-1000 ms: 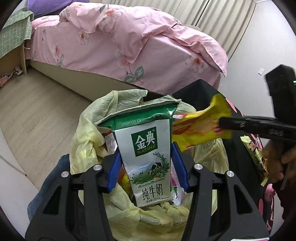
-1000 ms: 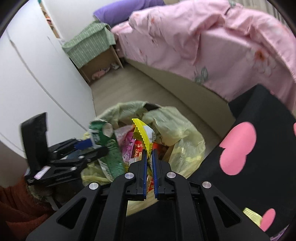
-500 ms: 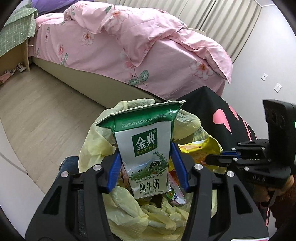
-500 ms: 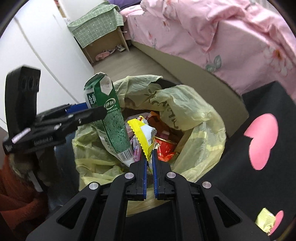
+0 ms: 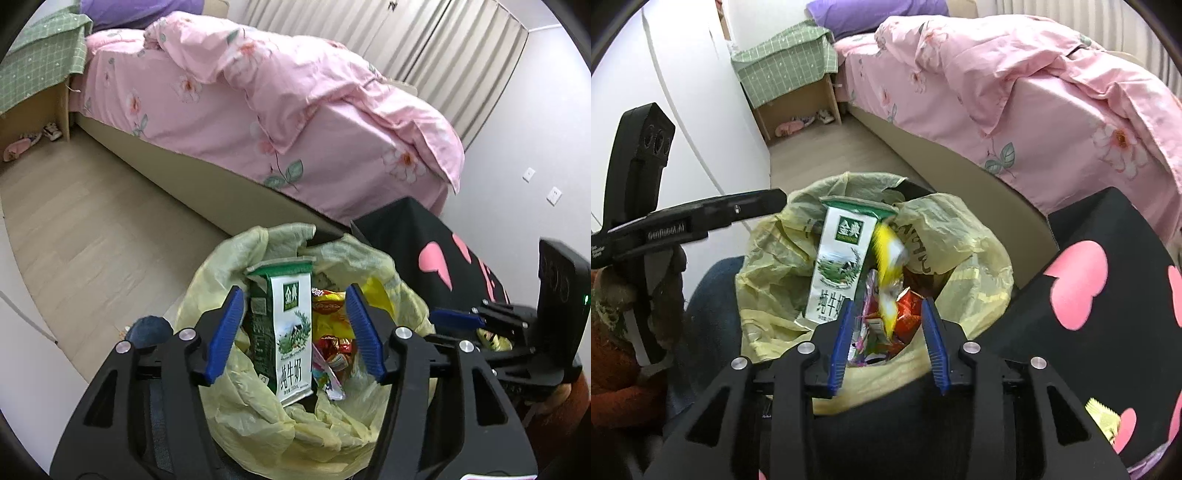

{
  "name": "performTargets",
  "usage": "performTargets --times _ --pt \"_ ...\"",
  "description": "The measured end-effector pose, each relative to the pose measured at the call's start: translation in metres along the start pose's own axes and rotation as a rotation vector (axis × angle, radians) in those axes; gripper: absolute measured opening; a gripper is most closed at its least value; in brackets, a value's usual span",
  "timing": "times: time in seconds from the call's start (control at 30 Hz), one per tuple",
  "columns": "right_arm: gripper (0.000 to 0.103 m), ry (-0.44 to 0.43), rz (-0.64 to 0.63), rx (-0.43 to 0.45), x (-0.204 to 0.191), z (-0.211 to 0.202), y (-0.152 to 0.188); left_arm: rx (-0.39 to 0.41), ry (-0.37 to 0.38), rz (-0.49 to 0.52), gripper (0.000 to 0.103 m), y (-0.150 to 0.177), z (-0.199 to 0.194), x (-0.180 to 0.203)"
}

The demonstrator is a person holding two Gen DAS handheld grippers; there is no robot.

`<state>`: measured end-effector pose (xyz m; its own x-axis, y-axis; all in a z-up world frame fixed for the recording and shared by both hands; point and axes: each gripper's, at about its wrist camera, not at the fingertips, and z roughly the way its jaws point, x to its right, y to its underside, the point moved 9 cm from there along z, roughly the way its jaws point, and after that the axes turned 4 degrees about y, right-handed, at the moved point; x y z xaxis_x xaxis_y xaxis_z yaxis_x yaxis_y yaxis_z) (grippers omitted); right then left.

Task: Collect trash
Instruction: 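Open the left gripper into the yellow bag while the right releases the yellow packet, then move both grippers back over the table, then grasp the black and silver wrappers with the right gripper while the left approaches the yellow packet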

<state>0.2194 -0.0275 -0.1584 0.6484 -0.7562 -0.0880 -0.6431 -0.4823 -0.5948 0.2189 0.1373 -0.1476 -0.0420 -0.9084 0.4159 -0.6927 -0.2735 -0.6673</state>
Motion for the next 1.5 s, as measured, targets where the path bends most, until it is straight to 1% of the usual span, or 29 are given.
performTargets --times 0.17,0.3,0.37,0.47,0.57,0.6,0.67,0.77,0.8,0.83,0.87,0.9,0.97,1.1,1.2,1.3,1.5 --pt "0.036 0.041 0.044 0.056 0.011 -0.026 0.008 0.03 -0.012 0.037 0.059 -0.009 -0.015 0.017" --pt "0.036 0.114 0.066 0.109 0.022 -0.057 0.021 0.024 0.012 0.075 0.059 -0.008 -0.016 0.042" --pt "0.036 0.134 0.077 0.126 0.026 -0.066 0.026 0.009 0.026 0.102 0.06 -0.004 -0.013 0.057" --pt "0.037 0.173 0.104 0.16 0.039 -0.088 0.04 -0.018 0.051 0.154 0.06 0.006 -0.006 0.087" --pt "0.039 0.222 0.138 0.196 0.052 -0.113 0.059 -0.038 0.073 0.21 0.06 0.016 0.0 0.116" --pt "0.042 0.241 0.155 0.205 0.058 -0.122 0.068 -0.043 0.077 0.226 0.06 0.019 0.0 0.123" --pt "0.043 0.283 0.2 0.219 0.072 -0.14 0.09 -0.056 0.081 0.267 0.06 0.027 0.002 0.142" --pt "0.043 0.316 0.265 0.229 0.09 -0.157 0.114 -0.08 0.082 0.316 0.06 0.042 0.007 0.167" --pt "0.043 0.333 0.314 0.232 0.103 -0.166 0.13 -0.094 0.08 0.329 0.06 0.048 0.01 0.176" --pt "0.043 0.339 0.338 0.232 0.109 -0.17 0.139 -0.107 0.078 0.34 0.06 0.053 0.013 0.182" --pt "0.043 0.344 0.356 0.23 0.113 -0.173 0.146 -0.129 0.077 0.355 0.06 0.061 0.018 0.192" --pt "0.043 0.363 0.392 0.223 0.125 -0.179 0.161 -0.143 0.08 0.363 0.06 0.067 0.021 0.198" --pt "0.043 0.402 0.43 0.216 0.14 -0.187 0.178 -0.187 0.093 0.388 0.06 0.079 0.031 0.214" --pt "0.043 0.455 0.499 0.219 0.163 -0.201 0.207 -0.219 0.115 0.422 0.06 0.093 0.043 0.235" --pt "0.043 0.46 0.55 0.217 0.177 -0.205 0.227 -0.239 0.131 0.442 0.06 0.1 0.05 0.25" --pt "0.043 0.47 0.586 0.201 0.188 -0.205 0.243 -0.258 0.135 0.464 0.06 0.107 0.057 0.259" --pt "0.043 0.465 0.615 0.186 0.194 -0.198 0.254 -0.297 0.13 0.491 0.06 0.118 0.072 0.267"
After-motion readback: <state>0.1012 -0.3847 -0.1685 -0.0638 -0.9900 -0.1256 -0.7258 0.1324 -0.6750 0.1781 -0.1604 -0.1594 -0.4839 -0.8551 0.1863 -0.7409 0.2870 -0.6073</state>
